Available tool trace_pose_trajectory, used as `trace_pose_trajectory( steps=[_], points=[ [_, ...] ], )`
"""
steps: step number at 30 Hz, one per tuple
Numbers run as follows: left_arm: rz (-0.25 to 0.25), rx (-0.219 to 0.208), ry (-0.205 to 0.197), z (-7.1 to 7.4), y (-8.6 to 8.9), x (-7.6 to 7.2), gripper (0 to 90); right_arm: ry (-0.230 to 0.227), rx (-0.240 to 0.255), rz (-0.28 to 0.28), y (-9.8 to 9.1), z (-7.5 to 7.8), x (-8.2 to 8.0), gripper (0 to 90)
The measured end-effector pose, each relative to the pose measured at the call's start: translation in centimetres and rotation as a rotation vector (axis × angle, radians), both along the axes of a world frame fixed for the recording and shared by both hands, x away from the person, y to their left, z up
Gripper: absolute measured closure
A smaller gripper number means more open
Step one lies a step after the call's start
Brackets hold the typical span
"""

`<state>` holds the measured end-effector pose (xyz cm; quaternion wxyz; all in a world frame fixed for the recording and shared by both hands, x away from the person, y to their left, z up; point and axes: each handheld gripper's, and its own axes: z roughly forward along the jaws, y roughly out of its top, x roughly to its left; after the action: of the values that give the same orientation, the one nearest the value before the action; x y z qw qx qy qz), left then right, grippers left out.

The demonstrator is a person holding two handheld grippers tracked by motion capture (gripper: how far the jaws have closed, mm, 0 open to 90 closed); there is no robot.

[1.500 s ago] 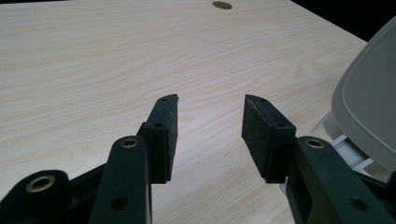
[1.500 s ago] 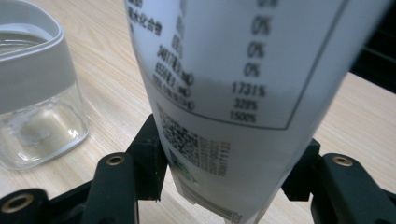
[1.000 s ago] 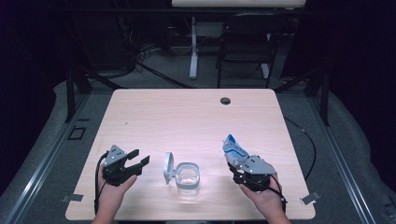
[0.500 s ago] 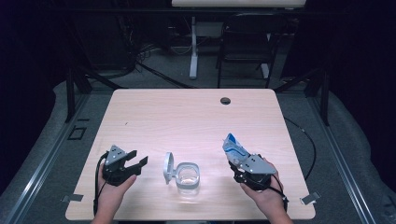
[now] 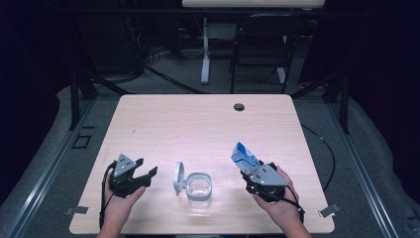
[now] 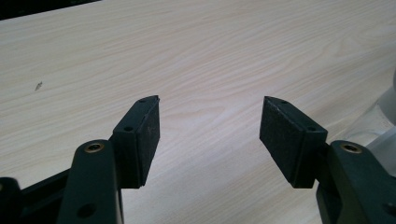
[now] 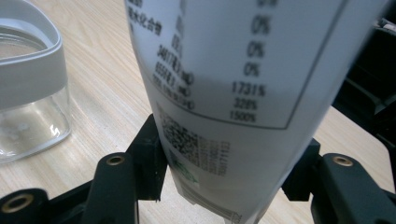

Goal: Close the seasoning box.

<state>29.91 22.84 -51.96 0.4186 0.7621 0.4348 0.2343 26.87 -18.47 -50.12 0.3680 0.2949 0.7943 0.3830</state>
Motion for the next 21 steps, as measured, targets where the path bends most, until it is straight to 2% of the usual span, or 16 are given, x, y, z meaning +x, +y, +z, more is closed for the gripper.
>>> trace_pose_trajectory(
  steps=[4,6,17,21],
  points=[
    [0.015,-0.001,0.014,0.0,0.1,0.0,37.4,-0.009,-0.016,0.002,0.2,0.1,0.0,44.3],
    [0.03,-0.001,0.034,0.0,0.1,0.1,36.9,-0.013,-0.026,0.007,0.4,0.2,0.0,44.3],
    [0.048,-0.01,0.035,0.0,0.4,0.1,36.8,-0.032,-0.069,0.015,0.9,0.4,-0.1,44.3],
    [0.049,-0.008,0.038,0.0,0.3,0.1,37.0,-0.044,-0.099,0.014,1.1,0.5,-0.2,44.3]
  ],
)
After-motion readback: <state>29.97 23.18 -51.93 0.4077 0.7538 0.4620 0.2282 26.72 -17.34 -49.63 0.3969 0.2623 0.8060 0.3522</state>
